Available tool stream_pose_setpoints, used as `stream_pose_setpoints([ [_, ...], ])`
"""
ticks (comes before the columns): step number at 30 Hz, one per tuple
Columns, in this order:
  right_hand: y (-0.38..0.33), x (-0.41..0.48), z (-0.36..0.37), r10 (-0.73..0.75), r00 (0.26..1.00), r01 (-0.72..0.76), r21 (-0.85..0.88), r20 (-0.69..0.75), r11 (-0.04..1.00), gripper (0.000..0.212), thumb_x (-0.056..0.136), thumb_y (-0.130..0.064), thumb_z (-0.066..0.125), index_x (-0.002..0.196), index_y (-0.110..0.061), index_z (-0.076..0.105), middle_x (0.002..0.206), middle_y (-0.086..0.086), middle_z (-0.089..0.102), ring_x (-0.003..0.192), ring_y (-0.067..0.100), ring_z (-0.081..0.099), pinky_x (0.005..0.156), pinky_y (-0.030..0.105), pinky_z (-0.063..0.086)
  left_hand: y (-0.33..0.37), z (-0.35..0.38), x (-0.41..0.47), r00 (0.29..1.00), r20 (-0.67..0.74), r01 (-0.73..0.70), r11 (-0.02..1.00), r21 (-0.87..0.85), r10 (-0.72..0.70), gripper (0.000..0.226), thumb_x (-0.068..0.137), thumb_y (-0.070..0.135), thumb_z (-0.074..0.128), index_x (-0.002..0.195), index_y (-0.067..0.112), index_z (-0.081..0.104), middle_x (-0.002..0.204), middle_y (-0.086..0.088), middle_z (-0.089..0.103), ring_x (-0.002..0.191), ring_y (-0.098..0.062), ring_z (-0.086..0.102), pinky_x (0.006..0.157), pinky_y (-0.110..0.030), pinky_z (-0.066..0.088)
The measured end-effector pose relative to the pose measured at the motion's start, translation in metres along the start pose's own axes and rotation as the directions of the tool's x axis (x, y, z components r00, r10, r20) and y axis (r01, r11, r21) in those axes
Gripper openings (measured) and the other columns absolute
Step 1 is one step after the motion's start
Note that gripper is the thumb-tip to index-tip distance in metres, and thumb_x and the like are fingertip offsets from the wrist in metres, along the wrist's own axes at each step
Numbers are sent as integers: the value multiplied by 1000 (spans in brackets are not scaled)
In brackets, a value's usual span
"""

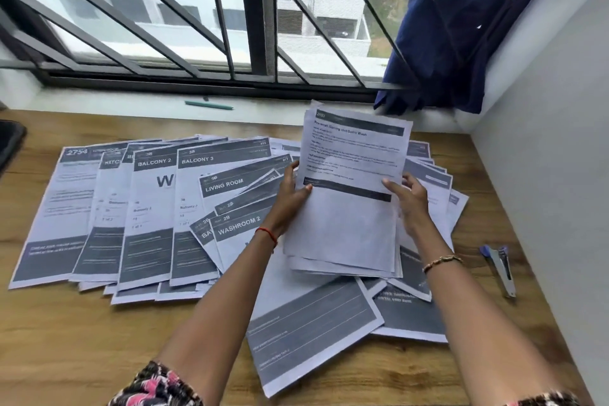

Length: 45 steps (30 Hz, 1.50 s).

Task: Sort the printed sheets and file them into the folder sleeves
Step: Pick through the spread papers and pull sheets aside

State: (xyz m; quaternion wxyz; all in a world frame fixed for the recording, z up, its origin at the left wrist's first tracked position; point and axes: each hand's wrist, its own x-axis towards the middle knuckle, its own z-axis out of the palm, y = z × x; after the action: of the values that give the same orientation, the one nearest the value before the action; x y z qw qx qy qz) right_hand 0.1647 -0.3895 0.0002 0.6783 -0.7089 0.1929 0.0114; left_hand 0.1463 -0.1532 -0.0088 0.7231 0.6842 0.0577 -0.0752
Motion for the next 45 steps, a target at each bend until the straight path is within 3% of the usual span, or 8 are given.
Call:
stream_pose_setpoints([
  [2,-3,1,11,15,998,-15,10,57,1000,77,56,-46,83,124,-19,57,124,9,60,114,27,57,99,46,47,6,-13,-4,1000,-10,-6,1000,-30,5,52,93,-5,45,137,16,28,131,-16,52,106,-26,58,95,-41,49],
  [14,-51,-35,112,-62,985,33,178,161,983,35,72,1,74,104,5,62,101,15,68,82,26,67,80,41,57,44,-100,-50,980,-148,-134,991,16,135,52,95,-3,43,135,23,23,128,-16,53,110,-29,58,92,-42,52],
  [20,-89,-70,176,-301,925,211,347,230,914,20,76,0,70,92,-9,64,91,7,68,83,23,66,72,37,57,63,-140,-60,851,-282,-379,890,252,442,42,98,5,40,124,32,20,131,-13,43,110,-27,55,88,-41,54],
  [24,-96,-88,207,-422,864,313,363,274,878,27,70,-9,69,97,-11,63,92,5,68,87,22,64,77,39,57,71,-165,-64,752,-366,-445,831,334,549,44,96,6,46,120,31,19,120,4,42,105,3,50,83,-15,49],
  [29,-62,-103,230,-387,897,372,106,214,922,46,60,-34,78,94,-6,64,85,8,65,76,21,60,60,30,54,49,-191,-72,834,-346,-334,892,304,430,49,96,20,48,135,21,20,122,2,48,102,-5,54,89,-26,48],
  [34,-51,-112,239,-444,888,445,14,124,895,10,84,-10,69,88,-4,62,71,-2,59,67,16,55,57,29,49,51,-197,-72,875,-333,-260,922,285,350,40,102,15,31,141,15,21,117,-6,53,93,-17,58,82,-31,53],
  [40,-62,-114,241,-503,862,506,-47,67,861,19,82,-14,71,91,2,64,77,10,60,69,22,56,59,34,51,65,-195,-67,845,-322,-354,898,262,427,26,102,21,34,127,15,30,114,-2,53,85,16,56,66,-4,45],
  [45,-48,-118,235,-389,919,390,-3,66,921,14,79,-12,74,91,-11,66,79,0,64,75,20,60,66,33,52,44,-196,-70,922,-295,-201,960,193,252,55,99,36,39,147,18,20,136,-4,46,117,-20,52,90,-30,48],
])
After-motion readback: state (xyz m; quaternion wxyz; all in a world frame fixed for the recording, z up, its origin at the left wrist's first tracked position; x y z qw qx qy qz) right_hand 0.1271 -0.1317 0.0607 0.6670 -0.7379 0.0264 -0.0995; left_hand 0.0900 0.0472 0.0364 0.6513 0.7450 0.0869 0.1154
